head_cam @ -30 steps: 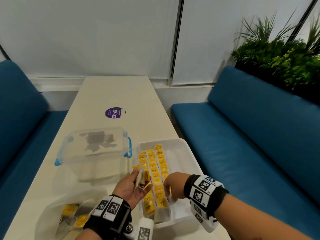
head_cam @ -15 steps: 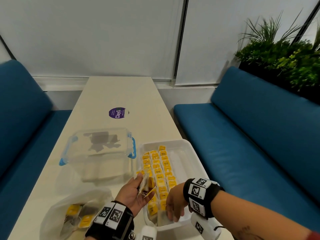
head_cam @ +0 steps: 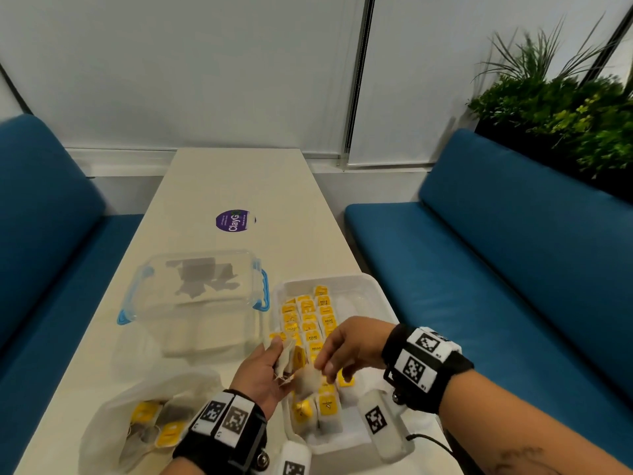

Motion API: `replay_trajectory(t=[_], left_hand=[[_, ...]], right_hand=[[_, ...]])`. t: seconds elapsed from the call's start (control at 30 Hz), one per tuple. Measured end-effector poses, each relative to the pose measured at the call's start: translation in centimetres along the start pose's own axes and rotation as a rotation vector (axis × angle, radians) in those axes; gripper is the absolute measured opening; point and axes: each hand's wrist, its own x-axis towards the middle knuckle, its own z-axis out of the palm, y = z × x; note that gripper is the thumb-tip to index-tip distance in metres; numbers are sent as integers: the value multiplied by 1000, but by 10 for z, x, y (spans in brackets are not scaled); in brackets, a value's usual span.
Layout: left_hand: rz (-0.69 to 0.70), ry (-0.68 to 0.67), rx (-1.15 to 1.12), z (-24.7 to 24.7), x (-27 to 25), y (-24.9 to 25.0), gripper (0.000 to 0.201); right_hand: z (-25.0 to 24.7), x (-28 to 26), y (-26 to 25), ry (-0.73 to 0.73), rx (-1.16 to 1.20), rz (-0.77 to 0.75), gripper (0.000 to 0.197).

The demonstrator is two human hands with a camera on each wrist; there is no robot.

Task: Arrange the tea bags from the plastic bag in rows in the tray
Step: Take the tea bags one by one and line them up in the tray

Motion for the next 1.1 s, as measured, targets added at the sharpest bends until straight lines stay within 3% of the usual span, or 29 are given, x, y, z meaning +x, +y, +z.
replay_trajectory(t=[0.13,0.23,0.33,0.43,0.57,0.67,0.77,0.9,1.1], left_hand=[[-54,-57,20,11,-3,1,21],[-72,-81,-9,17,-4,1,21],[-84,-84,7,19,-7,2,16],[-132,-28,-22,20,-9,2,10],[-191,63,-111,18,-2,-4,37],[-200,102,-147,19,0,-4,37],[-155,128,-150,17,1,0,31],[-154,101,-180,12,-1,6,16],[-193,56,-188,9,-3,2,14]], right_hand=[[0,-1,-6,130,167,-72,27],[7,1,-7,246,37,-104,31],[14,1,-6,255,-104,-142,32],[19,0,-4,249,-143,-135,32],[26,0,-2,298,-193,-204,30],[30,0,-2,376,-232,-283,30],[20,-4,0,402,-88,-308,27],[-2,-8,15,559,-260,-136,29],[-7,3,47,260,-371,341,17]])
